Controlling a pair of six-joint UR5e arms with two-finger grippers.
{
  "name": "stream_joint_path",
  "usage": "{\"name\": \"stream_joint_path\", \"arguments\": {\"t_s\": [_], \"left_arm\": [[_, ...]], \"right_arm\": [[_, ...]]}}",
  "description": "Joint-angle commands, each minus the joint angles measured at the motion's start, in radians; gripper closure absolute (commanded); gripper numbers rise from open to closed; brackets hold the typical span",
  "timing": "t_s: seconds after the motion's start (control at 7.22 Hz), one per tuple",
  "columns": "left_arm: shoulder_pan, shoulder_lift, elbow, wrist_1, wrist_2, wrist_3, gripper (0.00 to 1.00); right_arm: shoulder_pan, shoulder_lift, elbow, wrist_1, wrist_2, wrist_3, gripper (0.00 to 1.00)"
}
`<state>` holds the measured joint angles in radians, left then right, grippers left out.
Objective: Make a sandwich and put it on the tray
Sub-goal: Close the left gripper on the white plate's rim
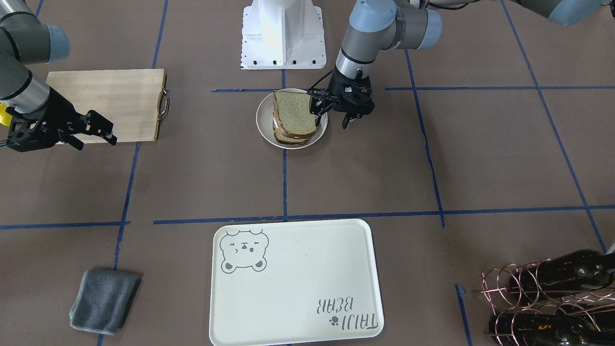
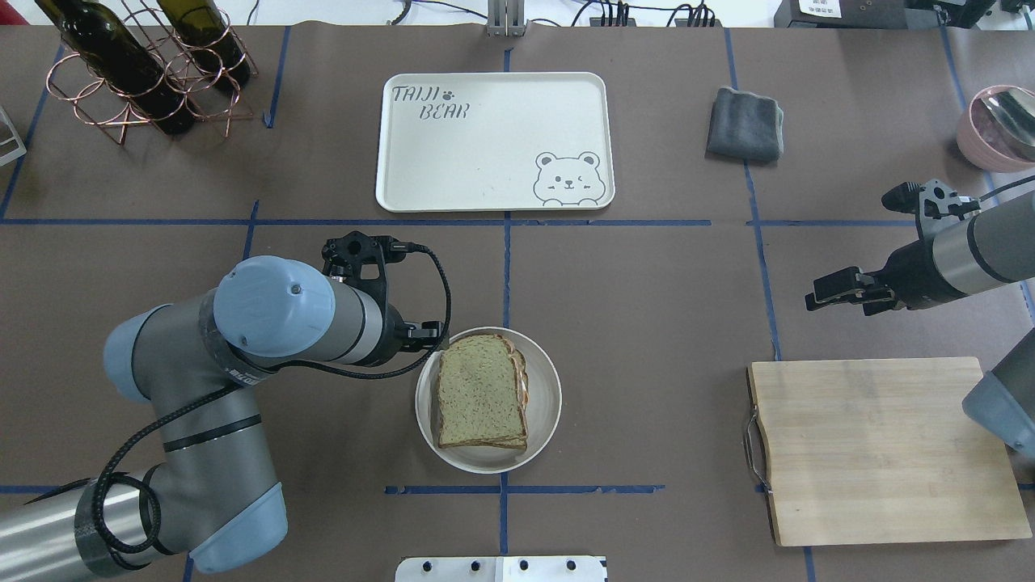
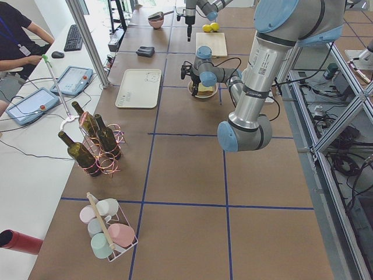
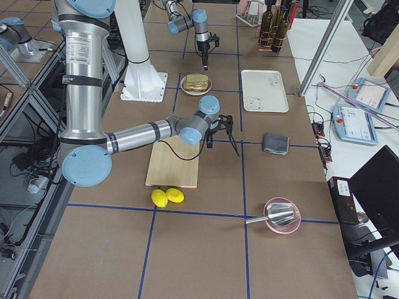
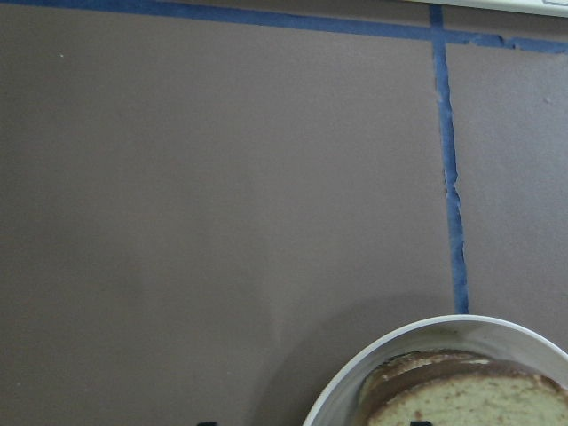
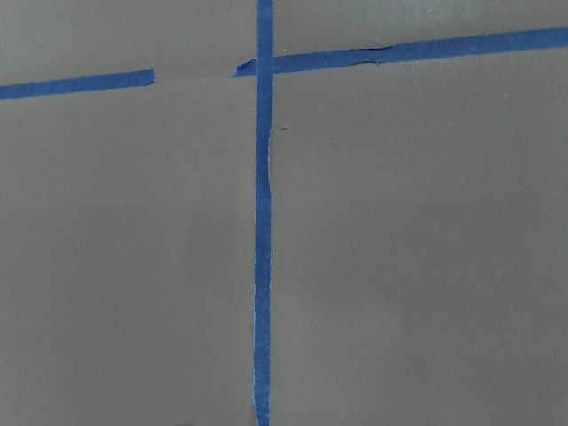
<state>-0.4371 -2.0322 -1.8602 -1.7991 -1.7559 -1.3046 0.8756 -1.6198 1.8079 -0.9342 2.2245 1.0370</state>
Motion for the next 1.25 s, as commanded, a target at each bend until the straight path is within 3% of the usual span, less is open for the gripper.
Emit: {"name": "stream_joint_path", "arguments": {"t_s": [0.0,0.55,1.11], "left_arm": [[0.015,0.017,-0.001,0.003,-0.01,-0.008,0.26],[0.069,0.017,0.027,0.0,-0.013,-0.012,0.4],[0.09,0.014,0.052,-0.006,-0.013,-0.01,0.43]], "right_arm": [[-0.001,0.0,-0.002,0.0,0.0,0.0,0.0],[-0.001,-0.002,-0.002,0.0,0.003,0.0,0.0],[-0.001,-0.002,-0.002,0.0,0.004,0.002,0.0]]}}
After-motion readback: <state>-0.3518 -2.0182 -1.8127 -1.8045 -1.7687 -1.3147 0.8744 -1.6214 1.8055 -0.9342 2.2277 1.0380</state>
